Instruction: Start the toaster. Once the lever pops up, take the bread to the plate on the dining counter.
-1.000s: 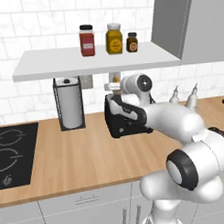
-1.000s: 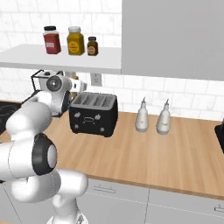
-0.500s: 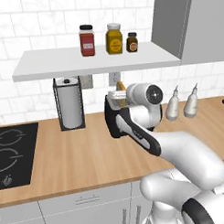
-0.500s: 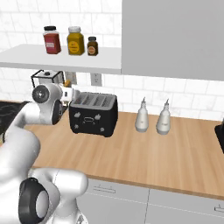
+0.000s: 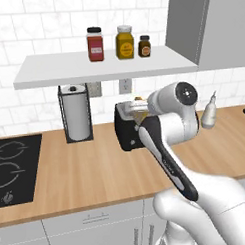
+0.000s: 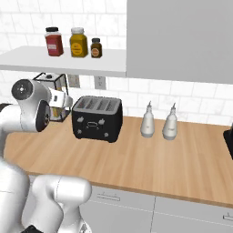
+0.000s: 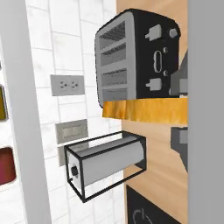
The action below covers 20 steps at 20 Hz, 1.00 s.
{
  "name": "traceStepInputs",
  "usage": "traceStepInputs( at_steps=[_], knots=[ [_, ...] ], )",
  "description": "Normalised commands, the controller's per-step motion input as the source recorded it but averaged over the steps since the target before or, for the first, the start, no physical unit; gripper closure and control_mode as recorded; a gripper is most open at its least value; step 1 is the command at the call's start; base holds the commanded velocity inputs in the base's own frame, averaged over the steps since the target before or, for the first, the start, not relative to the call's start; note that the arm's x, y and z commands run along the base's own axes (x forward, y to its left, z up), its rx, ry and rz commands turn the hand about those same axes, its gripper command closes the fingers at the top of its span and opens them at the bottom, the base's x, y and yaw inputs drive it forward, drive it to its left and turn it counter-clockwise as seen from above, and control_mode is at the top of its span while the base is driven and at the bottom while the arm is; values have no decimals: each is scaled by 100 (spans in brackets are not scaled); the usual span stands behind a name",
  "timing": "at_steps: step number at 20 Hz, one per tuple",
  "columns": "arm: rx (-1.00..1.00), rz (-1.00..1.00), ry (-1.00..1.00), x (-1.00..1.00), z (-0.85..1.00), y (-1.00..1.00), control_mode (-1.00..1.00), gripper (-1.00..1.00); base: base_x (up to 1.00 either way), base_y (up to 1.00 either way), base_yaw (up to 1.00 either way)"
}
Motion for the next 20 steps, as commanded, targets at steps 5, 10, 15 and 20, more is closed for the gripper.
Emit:
traceStepInputs(
  at_steps=[5,10,15,20],
  knots=[
    [0,-9,-5,-78,-4,-2,-100,100,0,0,0],
    [0,-1,0,0,0,-1,-100,100,0,0,0],
    [0,0,0,0,0,0,-100,100,0,0,0],
    [0,0,0,0,0,0,-100,100,0,0,0]
  ],
)
